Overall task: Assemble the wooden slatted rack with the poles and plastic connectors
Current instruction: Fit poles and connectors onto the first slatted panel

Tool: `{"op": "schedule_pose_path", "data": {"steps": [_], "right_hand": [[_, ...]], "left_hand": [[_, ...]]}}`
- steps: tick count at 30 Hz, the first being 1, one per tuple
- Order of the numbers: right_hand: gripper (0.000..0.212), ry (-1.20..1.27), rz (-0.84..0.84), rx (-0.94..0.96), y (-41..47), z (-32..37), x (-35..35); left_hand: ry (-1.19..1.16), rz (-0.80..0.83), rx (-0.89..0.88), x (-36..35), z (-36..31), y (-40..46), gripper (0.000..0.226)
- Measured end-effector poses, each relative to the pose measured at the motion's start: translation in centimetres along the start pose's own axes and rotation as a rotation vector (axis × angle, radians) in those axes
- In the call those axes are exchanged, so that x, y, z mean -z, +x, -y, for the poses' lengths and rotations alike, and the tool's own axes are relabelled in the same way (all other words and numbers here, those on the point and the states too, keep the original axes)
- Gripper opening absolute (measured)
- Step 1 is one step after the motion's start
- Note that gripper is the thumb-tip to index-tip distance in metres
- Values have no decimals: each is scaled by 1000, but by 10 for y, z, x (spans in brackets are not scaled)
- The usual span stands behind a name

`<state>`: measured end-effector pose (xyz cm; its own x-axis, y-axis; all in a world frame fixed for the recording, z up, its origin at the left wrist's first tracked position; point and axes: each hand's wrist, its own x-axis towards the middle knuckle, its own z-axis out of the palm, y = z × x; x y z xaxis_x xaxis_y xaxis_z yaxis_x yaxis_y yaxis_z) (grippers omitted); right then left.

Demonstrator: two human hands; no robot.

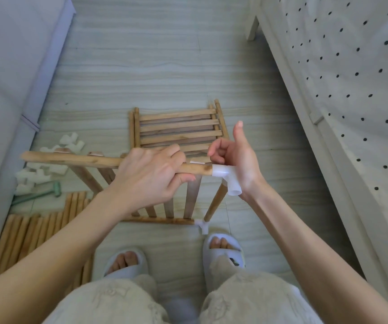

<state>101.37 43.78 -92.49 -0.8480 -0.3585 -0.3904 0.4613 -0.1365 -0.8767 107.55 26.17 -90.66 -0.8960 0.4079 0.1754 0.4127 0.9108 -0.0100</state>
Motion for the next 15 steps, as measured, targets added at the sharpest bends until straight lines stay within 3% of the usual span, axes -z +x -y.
{"op": "schedule_pose_path", "data": {"steps": [7, 15], "right_hand": [[68, -59, -182, 14, 3, 27, 0], [59, -970, -226, 287, -17, 63, 4]], "left_hand": [[-74, 4, 89, 5, 8, 16, 60], [-782, -217, 392, 37, 37, -4, 31]]}}
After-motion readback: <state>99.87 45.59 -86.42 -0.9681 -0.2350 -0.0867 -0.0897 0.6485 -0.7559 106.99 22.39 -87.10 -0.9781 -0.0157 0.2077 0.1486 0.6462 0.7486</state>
